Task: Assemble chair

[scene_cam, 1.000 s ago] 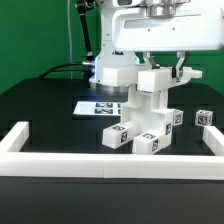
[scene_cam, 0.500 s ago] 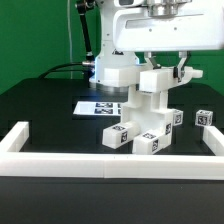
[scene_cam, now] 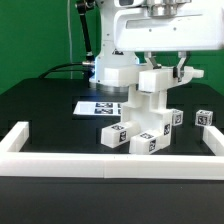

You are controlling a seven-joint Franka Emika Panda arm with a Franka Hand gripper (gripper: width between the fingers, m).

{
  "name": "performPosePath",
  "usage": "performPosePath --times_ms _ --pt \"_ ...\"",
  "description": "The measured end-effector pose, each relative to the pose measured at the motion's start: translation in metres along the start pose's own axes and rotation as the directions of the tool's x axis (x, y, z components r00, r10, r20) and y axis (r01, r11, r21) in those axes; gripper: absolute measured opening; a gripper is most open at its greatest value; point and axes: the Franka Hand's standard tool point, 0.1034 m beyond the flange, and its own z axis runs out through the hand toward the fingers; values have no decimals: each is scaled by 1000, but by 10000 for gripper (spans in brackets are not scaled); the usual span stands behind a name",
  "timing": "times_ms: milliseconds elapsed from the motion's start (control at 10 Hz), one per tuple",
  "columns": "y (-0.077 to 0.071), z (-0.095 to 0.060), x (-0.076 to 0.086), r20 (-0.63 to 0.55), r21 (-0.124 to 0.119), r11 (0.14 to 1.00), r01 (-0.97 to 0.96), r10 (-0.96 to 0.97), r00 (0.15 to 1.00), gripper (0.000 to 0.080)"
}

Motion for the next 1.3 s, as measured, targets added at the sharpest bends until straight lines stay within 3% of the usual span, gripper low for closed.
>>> performPosePath --times_ms 1300 --pt "-1 0 2 -3 0 1000 14 -14 1000 291"
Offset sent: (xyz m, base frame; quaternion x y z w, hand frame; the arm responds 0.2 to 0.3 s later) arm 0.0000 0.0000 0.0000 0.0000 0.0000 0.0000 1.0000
